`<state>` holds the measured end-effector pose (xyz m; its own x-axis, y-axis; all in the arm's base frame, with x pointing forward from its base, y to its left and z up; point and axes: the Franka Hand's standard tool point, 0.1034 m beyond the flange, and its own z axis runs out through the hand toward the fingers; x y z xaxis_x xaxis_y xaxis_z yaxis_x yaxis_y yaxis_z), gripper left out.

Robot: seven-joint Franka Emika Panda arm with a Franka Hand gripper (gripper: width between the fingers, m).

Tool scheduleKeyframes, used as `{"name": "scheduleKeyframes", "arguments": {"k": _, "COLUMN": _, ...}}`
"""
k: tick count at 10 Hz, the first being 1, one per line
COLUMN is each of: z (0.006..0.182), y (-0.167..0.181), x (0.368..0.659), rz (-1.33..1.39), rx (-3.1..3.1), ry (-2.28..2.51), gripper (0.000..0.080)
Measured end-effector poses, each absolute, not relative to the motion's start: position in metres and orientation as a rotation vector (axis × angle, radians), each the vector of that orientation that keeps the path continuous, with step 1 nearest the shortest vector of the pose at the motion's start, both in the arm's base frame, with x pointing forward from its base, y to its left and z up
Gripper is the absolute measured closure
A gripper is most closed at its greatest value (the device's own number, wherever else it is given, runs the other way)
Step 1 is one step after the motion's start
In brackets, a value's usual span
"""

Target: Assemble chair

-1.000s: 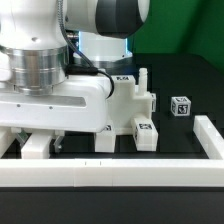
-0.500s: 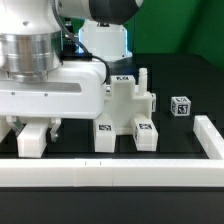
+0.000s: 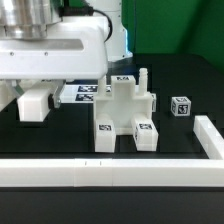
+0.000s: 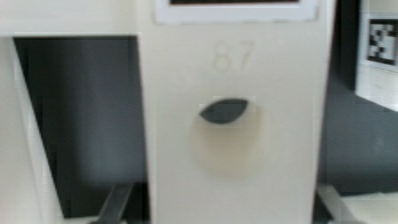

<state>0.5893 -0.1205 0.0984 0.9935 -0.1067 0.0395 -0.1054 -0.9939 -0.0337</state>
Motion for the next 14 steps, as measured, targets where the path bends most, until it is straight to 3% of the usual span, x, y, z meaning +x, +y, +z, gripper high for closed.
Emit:
{"name": "scheduleKeyframes", "arguments": {"k": 1, "z": 0.108, "y": -0.119, "x": 0.592, "rz": -0.085, "rx": -3.1, "ry": 0.165, "gripper": 0.0511}}
{"name": "scheduleKeyframes", "arguments": {"k": 6, "z": 0.103, "y": -0.119, "x": 0.59, "rz": -0.073, "rx": -3.102, "ry": 0.163, "gripper": 0.0511}}
{"name": "scheduleKeyframes", "arguments": {"k": 9, "z": 0.122, "y": -0.082, "x": 0.58, "rz": -0.083, "rx": -3.081, "ry": 0.128, "gripper": 0.0511}}
{"name": "scheduleKeyframes", "arguments": {"k": 14, "z": 0.13, "y": -0.027, "x": 0.582, "rz": -0.08, "rx": -3.059, "ry": 0.199, "gripper": 0.0511}}
